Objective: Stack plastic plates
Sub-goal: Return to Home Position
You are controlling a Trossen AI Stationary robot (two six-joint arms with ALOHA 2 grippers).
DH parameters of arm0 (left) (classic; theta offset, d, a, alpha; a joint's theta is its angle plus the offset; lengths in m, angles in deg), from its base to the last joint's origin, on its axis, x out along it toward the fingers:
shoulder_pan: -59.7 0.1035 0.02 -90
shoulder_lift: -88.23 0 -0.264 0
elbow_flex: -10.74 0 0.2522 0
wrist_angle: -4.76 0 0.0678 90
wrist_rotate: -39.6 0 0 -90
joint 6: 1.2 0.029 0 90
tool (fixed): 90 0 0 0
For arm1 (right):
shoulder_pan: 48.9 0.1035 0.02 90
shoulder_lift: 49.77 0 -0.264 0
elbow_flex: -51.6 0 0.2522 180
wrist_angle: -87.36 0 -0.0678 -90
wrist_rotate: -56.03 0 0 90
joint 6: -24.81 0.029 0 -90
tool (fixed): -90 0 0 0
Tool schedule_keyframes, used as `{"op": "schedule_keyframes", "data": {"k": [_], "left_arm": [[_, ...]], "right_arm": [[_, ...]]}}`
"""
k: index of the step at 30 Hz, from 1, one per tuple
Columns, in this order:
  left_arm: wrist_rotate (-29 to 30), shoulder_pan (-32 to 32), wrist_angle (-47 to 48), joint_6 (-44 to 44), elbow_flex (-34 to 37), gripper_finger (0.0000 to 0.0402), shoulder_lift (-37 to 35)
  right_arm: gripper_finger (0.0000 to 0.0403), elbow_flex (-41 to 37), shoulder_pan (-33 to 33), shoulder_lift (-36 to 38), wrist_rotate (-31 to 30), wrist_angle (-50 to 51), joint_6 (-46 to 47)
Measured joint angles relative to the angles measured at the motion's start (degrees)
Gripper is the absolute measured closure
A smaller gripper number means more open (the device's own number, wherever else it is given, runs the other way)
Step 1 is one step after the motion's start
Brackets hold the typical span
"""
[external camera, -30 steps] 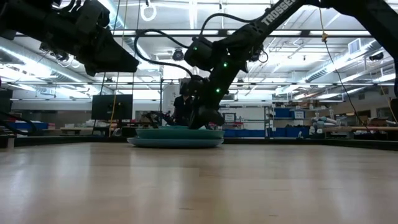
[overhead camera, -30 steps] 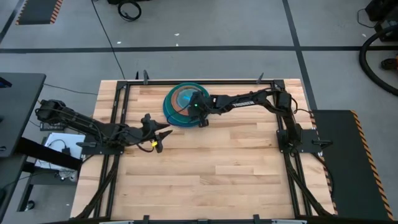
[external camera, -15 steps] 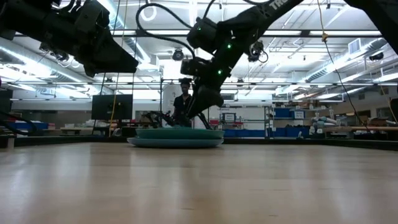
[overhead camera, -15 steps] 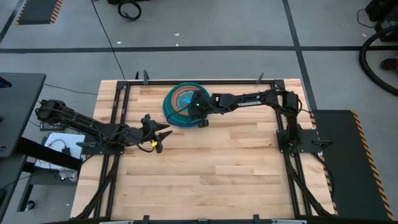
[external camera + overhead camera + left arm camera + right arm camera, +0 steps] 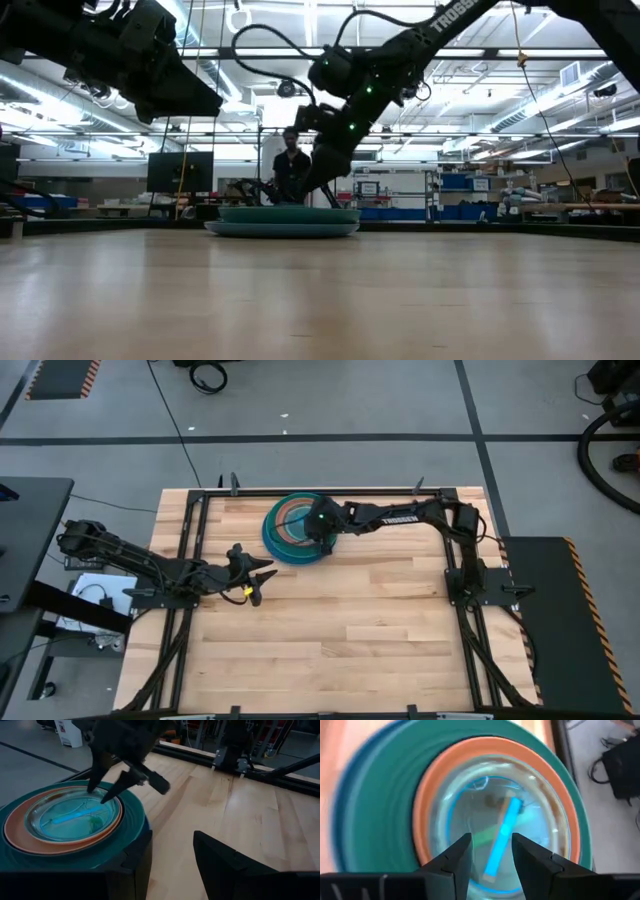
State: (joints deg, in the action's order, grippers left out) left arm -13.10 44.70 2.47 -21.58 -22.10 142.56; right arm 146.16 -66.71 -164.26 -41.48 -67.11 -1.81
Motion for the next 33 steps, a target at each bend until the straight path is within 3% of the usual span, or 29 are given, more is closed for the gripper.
{"op": "schedule_keyframes", "data": {"k": [11, 16, 27, 33], "left_arm": [[-0.1, -0.1, 0.3, 1.8, 0.0, 0.0251, -0.1], [-0.1, -0.1, 2.2, 3.8, 0.0, 0.0251, -4.0], [0.6, -0.2, 8.9, 5.8, 0.0, 0.0251, -10.9], [4.4, -0.2, 9.9, 6.3, 0.0, 0.0251, -13.0]], "right_arm": [[0.0261, 0.0, -1.9, 1.3, -3.8, 8.7, 4.0], [0.0269, -0.4, -2.6, 5.8, 2.2, 11.2, 7.5], [0.0290, -20.2, -4.1, 21.4, 4.2, -3.7, 13.0], [0.0293, -31.9, -4.1, 33.2, 4.6, -10.1, 17.0]]}}
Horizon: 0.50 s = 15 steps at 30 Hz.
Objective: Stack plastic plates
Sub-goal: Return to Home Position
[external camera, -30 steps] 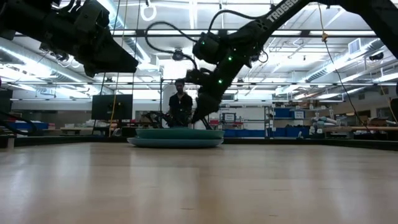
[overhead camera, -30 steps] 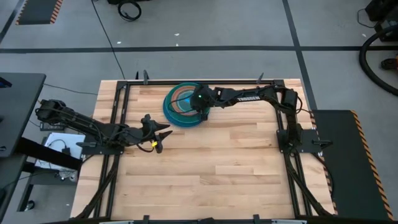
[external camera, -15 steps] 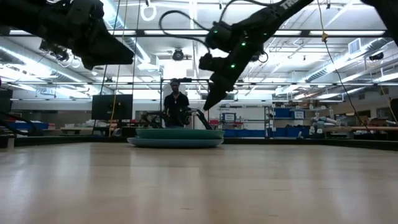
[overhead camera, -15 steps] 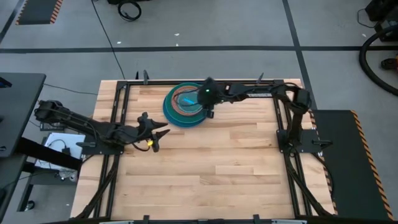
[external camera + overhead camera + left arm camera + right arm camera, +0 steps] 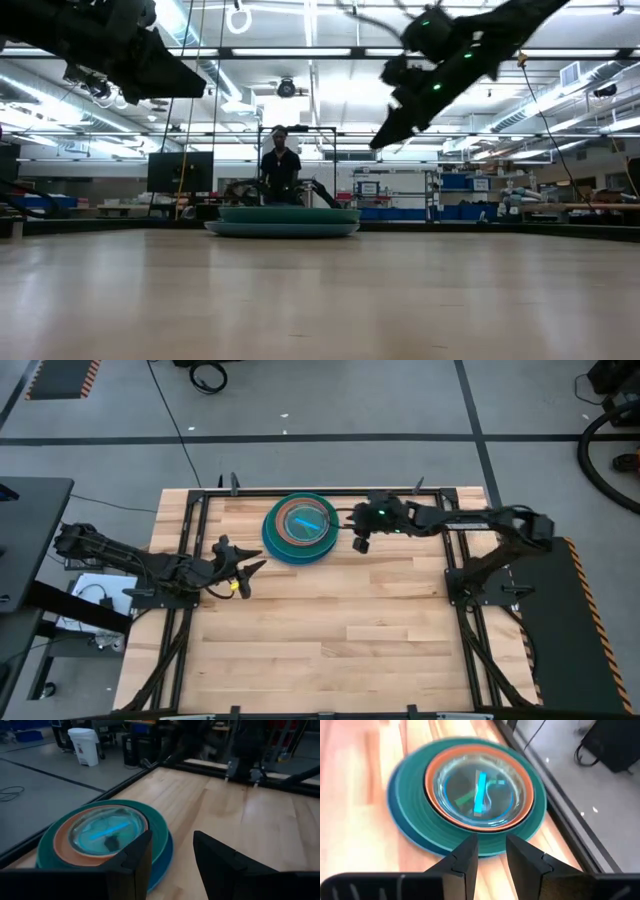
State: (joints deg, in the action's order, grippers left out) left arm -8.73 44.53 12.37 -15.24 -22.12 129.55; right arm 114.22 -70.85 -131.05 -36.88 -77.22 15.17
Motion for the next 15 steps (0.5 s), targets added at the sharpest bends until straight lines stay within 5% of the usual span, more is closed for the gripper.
{"op": "schedule_keyframes", "data": {"k": [15], "left_arm": [[0.1, -0.3, -9.9, 1.4, 11.9, 0.0251, -10.3]], "right_arm": [[0.0293, -20.7, 0.0, 29.0, 2.8, -8.0, 11.6]]}}
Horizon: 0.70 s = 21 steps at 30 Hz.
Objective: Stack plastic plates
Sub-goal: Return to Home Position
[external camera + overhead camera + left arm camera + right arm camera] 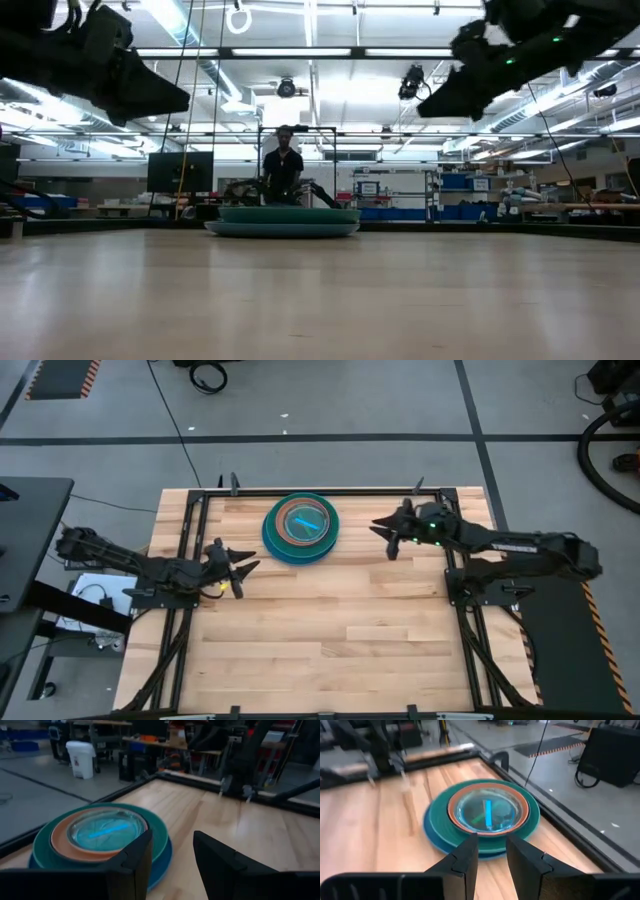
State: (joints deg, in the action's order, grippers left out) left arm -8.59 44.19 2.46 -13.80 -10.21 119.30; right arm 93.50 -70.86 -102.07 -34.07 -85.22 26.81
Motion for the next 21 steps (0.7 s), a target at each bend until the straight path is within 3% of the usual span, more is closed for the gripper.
{"op": "schedule_keyframes", "data": {"k": [9, 21], "left_arm": [[1.6, -2.6, 0.9, 7.3, 2.4, 0.0251, -11.8], [3.7, -2.6, 7.9, 4.7, 6.7, 0.0277, -18.7]], "right_arm": [[0.0293, -10.4, 0.1, 19.3, -0.2, -2.7, 9.8], [0.0293, -23.4, 0.1, 33.1, -2.0, -13.3, 27.8]]}}
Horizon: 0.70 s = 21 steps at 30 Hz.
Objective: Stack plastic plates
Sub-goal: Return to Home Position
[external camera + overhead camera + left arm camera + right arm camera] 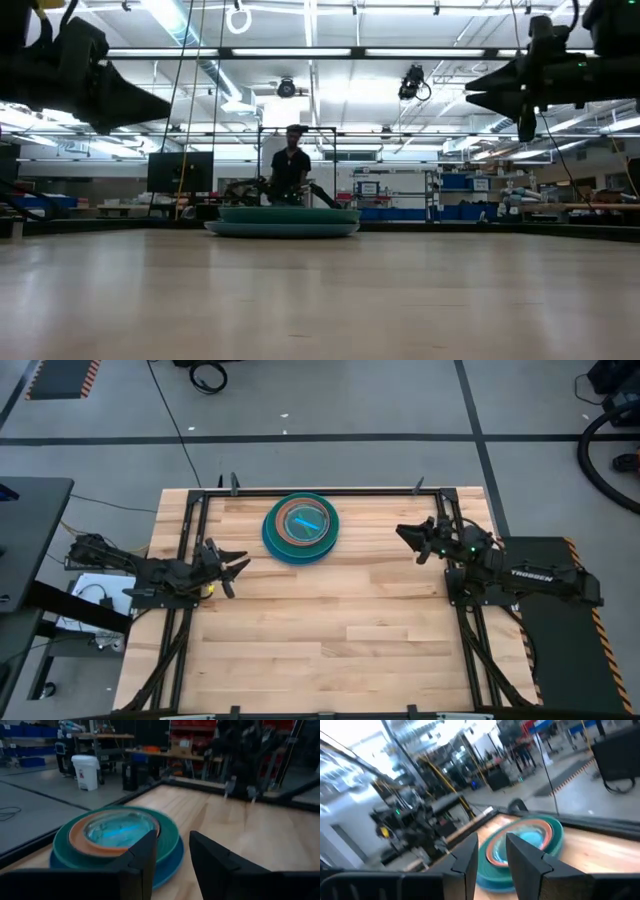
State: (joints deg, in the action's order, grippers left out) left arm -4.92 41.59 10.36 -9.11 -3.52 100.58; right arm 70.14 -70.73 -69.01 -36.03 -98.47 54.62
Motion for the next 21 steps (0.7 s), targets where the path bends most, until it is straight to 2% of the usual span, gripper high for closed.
{"op": "schedule_keyframes", "data": {"k": [6, 13, 17, 21], "left_arm": [[2.5, 0.0, 3.8, -3.2, 0.0, 0.0297, 0.0], [2.0, -0.9, 4.1, -7.9, 0.0, 0.0298, 0.4], [1.8, -0.9, 2.9, -7.9, 0.0, 0.0298, 0.4], [1.8, -0.9, 1.7, -7.9, 0.0, 0.0298, 0.4]], "right_arm": [[0.0293, -3.9, 0.0, 4.9, -4.2, -2.1, -1.2], [0.0293, -4.4, 0.5, 5.8, -4.3, 1.2, -4.3], [0.0293, -4.4, 0.5, 5.8, -4.9, 2.0, -10.9], [0.0293, -4.4, 0.3, 5.8, -5.9, 3.5, -24.1]]}}
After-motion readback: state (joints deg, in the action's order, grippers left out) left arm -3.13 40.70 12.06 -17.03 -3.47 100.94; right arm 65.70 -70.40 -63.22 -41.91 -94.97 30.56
